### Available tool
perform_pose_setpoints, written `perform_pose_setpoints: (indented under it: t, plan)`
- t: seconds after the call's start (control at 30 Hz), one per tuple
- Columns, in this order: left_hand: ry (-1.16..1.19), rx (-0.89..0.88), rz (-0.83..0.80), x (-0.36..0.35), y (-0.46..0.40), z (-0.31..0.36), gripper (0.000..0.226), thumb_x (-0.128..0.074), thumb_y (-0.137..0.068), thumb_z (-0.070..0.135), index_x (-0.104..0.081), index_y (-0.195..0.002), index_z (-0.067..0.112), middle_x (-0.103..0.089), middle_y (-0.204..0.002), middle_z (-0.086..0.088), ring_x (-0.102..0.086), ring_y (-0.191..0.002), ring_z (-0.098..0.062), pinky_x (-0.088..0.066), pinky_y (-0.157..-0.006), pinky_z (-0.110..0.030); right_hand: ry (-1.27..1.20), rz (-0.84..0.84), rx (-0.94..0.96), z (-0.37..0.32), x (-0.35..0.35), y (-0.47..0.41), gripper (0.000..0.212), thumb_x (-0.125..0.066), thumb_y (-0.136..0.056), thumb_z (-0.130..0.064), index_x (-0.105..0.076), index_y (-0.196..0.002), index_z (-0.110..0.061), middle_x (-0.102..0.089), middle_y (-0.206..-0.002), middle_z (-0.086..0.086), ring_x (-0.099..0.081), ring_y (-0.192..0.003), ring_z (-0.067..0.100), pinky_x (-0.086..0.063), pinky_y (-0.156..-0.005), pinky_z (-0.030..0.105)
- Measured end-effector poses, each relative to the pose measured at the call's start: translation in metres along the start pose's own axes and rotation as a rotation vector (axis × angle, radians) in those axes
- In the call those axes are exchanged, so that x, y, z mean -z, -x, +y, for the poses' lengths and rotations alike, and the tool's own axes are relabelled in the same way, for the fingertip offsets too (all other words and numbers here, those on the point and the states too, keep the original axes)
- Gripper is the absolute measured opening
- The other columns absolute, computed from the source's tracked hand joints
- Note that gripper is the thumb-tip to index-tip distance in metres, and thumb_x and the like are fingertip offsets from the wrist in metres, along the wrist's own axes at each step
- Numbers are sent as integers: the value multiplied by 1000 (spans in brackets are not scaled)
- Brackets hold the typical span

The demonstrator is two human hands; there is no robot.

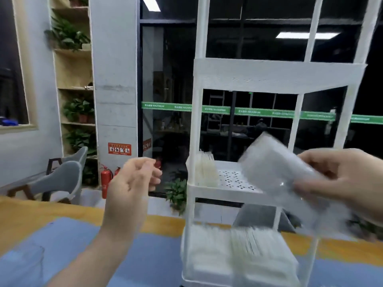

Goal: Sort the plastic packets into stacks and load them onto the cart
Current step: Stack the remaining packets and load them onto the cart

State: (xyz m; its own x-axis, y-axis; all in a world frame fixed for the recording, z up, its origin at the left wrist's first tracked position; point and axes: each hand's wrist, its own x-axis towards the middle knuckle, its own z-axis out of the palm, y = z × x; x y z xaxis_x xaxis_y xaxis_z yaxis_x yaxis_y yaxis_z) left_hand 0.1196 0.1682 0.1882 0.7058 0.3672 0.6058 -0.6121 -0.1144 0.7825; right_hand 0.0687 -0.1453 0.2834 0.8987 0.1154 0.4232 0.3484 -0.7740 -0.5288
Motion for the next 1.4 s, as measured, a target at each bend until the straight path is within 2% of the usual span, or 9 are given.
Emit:
perform_pose_setpoints:
  t: [0.2, 0.33, 0.5, 0.67, 0.97, 1.13, 1.27, 1.33, 1.4]
  plan:
    - [-235, 343, -233, -24, -94, -17, 18, -51, -105, 33, -62, -119, 30, -68, -112, 12, -63, -108, -8, -54, -96, -38, 27, 106, -299, -3, -9, -96, 13, -78, -82, -26, -69, -78, -18, -69, -60, -2, -64, -58, 22, -45, -50, 34]
    - [-277, 515, -394, -56, -124, -16, 34, -49, -106, 35, -53, -139, 26, -59, -134, 5, -58, -114, -16, -49, -78, -24, 117, -13, -455, -5, -42, -139, 26, -74, -86, -27, -54, -74, -13, -60, -67, 7, -55, -59, 21, -37, -49, 30]
    - [-366, 589, -561, -70, -141, -26, 53, -48, -107, 36, -37, -156, 22, -43, -156, -5, -45, -139, -22, -38, -105, -31, 113, -87, -626, -14, -84, -170, 32, -63, -90, -28, -50, -110, -8, -61, -111, 12, -53, -85, 25, -40, -68, 31]
    - [-403, 649, -613, -68, -139, -42, 53, -49, -106, 39, -37, -156, 23, -45, -156, 0, -47, -138, -22, -39, -106, -32, 99, -34, -654, -14, -103, -183, 29, -62, -92, -24, -42, -105, -8, -54, -103, 7, -49, -78, 22, -37, -60, 33]
    - [-353, 661, -663, -87, -147, -61, 47, -50, -104, 36, -46, -150, 30, -59, -140, 3, -58, -119, -18, -49, -87, -32, 89, -166, -645, -3, -133, -180, 70, -54, -95, -54, -38, -150, -12, -47, -147, 11, -49, -130, 30, -43, -99, 39]
    - [-348, 644, -689, -91, -147, -61, 45, -51, -101, 39, -50, -146, 33, -63, -130, 6, -60, -117, -19, -50, -105, -46, -6, -186, -657, -3, -137, -169, 66, -34, -98, -61, -51, -139, -12, -57, -134, 10, -53, -105, 24, -41, -85, 35]
    - [-358, 645, -700, -91, -147, -57, 45, -50, -102, 35, -50, -146, 31, -60, -135, 3, -60, -120, -24, -50, -105, -48, -64, -194, -618, -7, -132, -166, 55, -32, -105, -47, -35, -154, -22, -40, -155, 3, -39, -141, 25, -34, -112, 40]
    - [-346, 651, -703, -91, -148, -60, 45, -50, -101, 35, -51, -145, 31, -61, -133, 3, -60, -120, -26, -50, -105, -50, -21, -224, -583, -7, -129, -167, 38, -28, -107, -35, -60, -123, -20, -60, -123, 1, -56, -113, 20, -45, -91, 31]
    - [-340, 657, -698, -91, -147, -62, 45, -52, -100, 37, -50, -145, 33, -61, -134, 5, -60, -120, -24, -49, -106, -49, 32, -235, -565, -9, -127, -168, 38, -27, -106, -25, -45, -73, -21, -47, -76, -6, -43, -67, 12, -30, -57, 25]
